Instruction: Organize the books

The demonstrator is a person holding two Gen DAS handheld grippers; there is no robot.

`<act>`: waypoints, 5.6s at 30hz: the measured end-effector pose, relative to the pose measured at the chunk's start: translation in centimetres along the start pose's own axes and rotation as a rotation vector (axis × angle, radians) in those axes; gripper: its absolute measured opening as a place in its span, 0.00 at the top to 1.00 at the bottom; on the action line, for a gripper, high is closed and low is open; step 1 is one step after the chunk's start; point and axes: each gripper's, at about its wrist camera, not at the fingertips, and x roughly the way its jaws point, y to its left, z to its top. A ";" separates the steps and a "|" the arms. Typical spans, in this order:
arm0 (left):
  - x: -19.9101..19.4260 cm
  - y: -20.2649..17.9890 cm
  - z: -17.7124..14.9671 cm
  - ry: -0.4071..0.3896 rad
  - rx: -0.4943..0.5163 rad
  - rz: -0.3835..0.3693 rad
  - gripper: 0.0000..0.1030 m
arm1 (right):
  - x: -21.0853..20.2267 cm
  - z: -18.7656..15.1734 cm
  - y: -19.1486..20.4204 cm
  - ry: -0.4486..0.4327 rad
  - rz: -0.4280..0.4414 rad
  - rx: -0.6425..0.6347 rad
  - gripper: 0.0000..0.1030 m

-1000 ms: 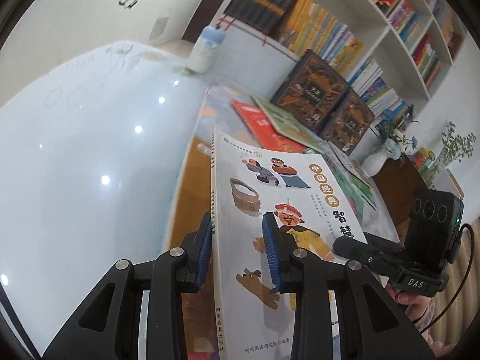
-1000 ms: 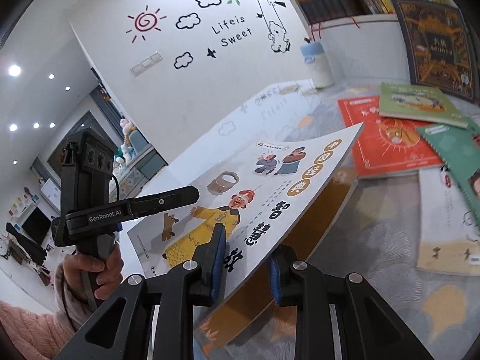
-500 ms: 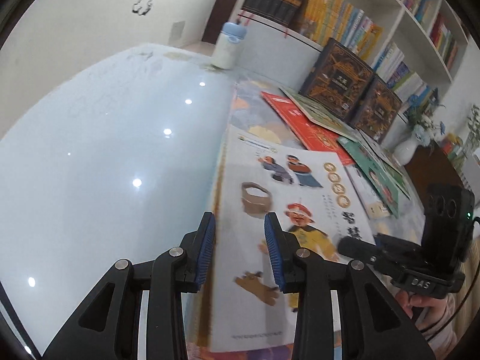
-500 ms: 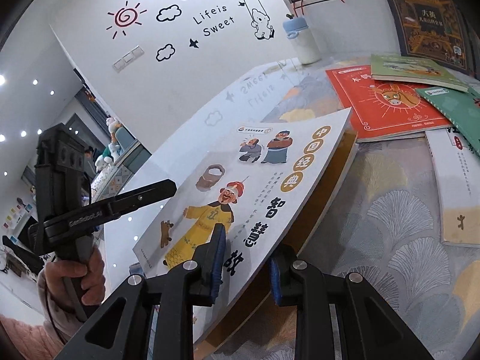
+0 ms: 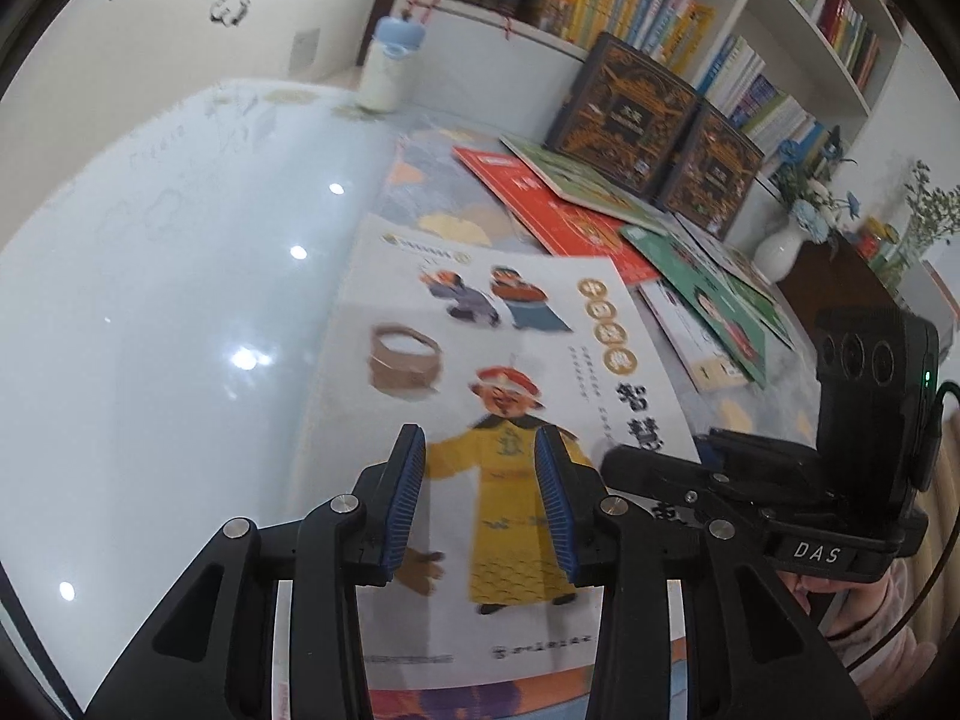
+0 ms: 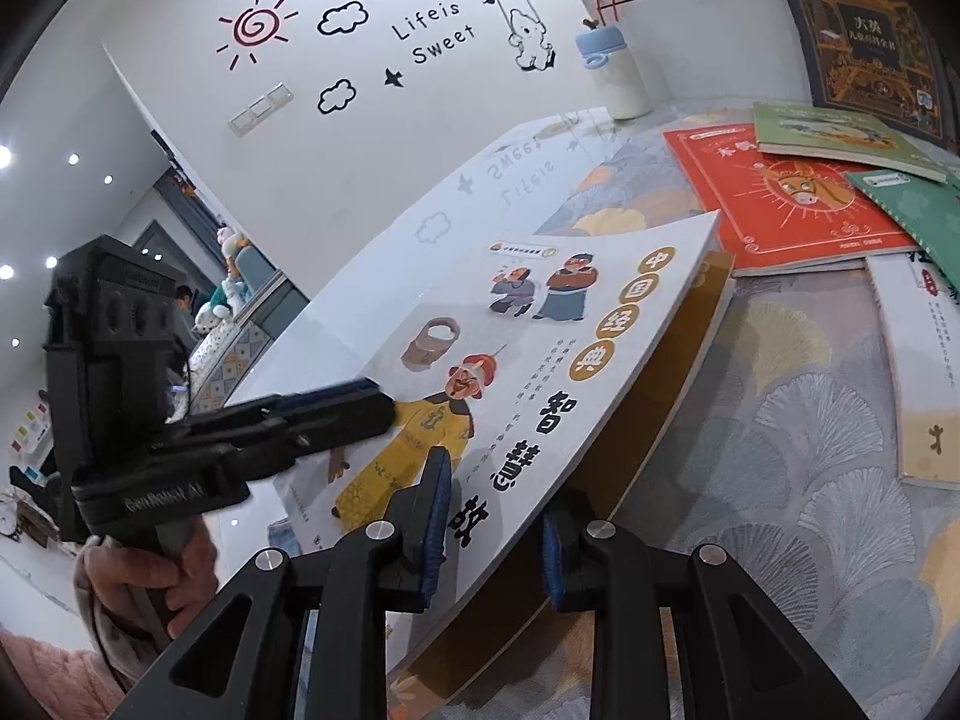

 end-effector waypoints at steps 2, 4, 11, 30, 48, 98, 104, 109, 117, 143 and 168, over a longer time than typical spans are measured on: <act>-0.1 -0.1 -0.1 -0.007 0.001 0.003 0.65 | 0.0 -0.1 0.0 0.000 0.006 0.001 0.74; -0.2 0.0 -0.2 -0.010 -0.004 0.008 0.65 | 0.0 -0.1 0.0 0.004 0.020 -0.001 0.72; -0.1 -0.5 -0.4 -0.017 0.012 0.033 0.65 | -1.7 -0.5 -0.9 0.018 0.016 0.027 0.63; 0.3 -3.7 4.4 -0.010 0.053 0.064 0.65 | -13.2 -0.1 -11.1 -0.115 -0.109 0.156 0.62; 18.9 -8.3 21.2 0.039 -0.084 0.044 0.54 | -10.6 16.9 -25.7 -0.166 -0.227 0.258 0.51; 12.0 -16.1 5.9 0.168 0.186 -0.076 0.54 | -15.4 2.4 -18.4 -0.012 -0.260 0.243 0.48; 10.5 -16.6 2.3 0.176 0.175 -0.120 0.54 | -17.4 -1.3 -17.3 -0.034 -0.243 0.256 0.48; 8.6 -17.4 -0.5 0.147 0.225 -0.103 0.54 | -18.1 -4.6 -15.8 -0.021 -0.214 0.251 0.48; 7.7 -17.0 -0.4 0.133 0.182 -0.130 0.54 | -21.7 -4.8 -17.6 -0.172 -0.139 0.228 0.55; 11.0 -16.3 -0.2 0.226 0.141 -0.099 0.53 | -18.5 -6.5 -15.0 0.040 -0.154 0.108 0.49; 10.9 -14.8 -1.0 0.163 0.169 -0.201 0.59 | -19.3 -8.8 -18.7 -0.077 0.012 0.236 0.78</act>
